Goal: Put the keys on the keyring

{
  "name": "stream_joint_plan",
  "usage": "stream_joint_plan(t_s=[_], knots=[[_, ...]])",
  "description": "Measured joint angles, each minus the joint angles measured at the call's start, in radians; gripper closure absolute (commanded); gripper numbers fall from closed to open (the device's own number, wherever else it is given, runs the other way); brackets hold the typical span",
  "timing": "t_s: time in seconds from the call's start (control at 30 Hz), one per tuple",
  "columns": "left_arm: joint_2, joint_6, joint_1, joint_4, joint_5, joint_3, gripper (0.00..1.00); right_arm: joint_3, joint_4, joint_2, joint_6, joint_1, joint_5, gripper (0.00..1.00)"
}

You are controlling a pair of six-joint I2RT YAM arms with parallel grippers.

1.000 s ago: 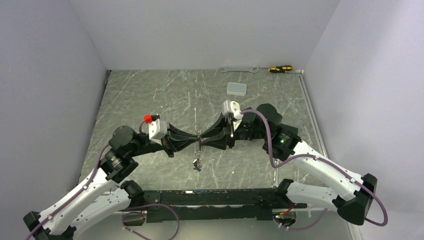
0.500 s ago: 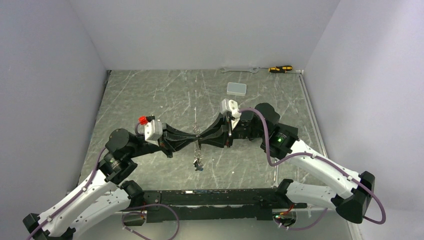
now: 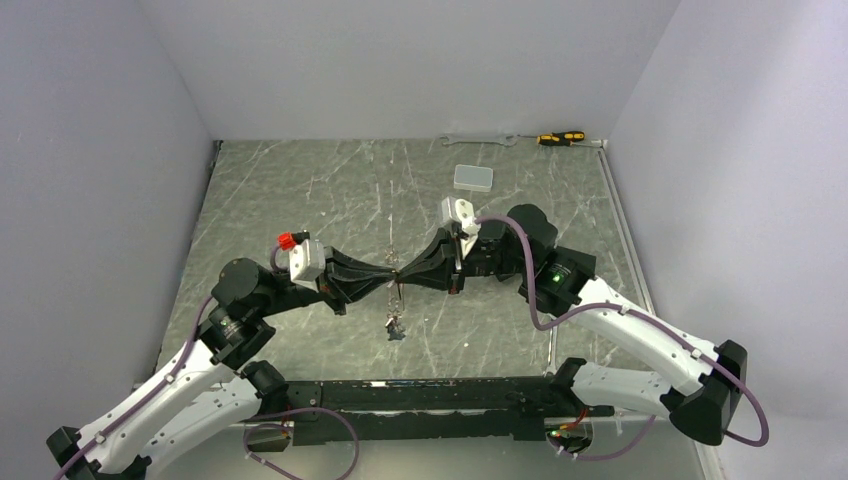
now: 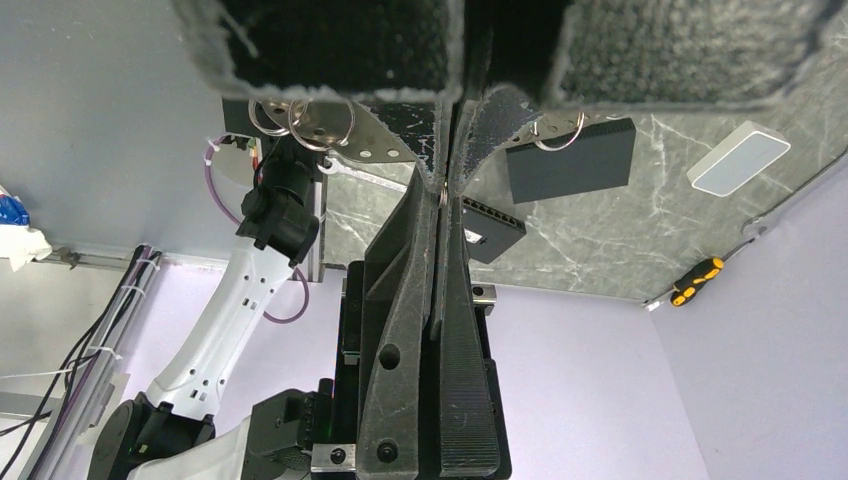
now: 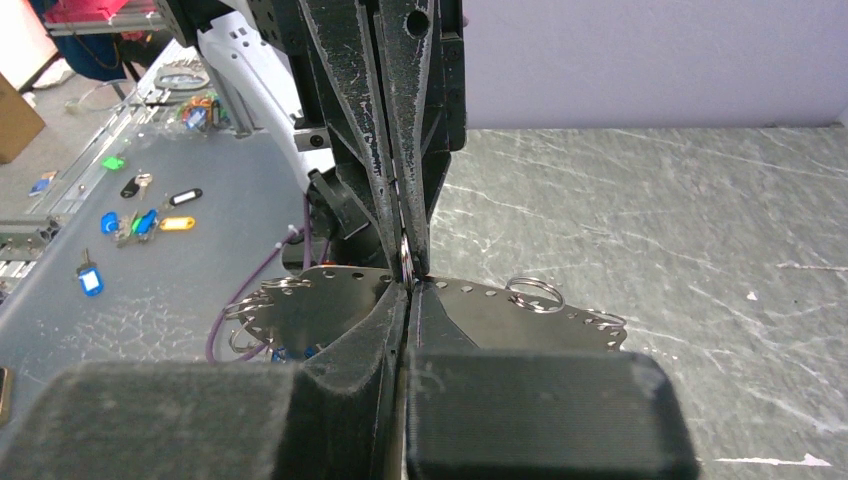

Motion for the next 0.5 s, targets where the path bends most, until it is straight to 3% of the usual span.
stream_joint_plan(t_s=[0.03,0.13,0.27,0.37,0.5], knots=[[0.000,0.000,0.000,0.000,-0.001,-0.001,0.97,0.000,-0.002,0.000,-0.003,0.000,0.000,1.00],[-0.001,0.003,0.000,-0.008,-0.001,-0.002,0.69,0.008,-0.026,0.002,-0.018,0.000,0.003,1.00],[-0.024,0.024,0.000,-0.053,-0.002,-0.002,0.44,0.061,-0.150,0.034,-0.067,0.001,0.029,1.00],[-0.064,0.062,0.000,-0.152,-0.011,0.009,0.35,0.121,-0.269,0.076,-0.108,0.000,0.080,1.00],[-0.099,0.144,0.000,-0.353,-0.042,0.085,0.41,0.210,-0.440,0.138,-0.162,0.001,0.161,1.00]])
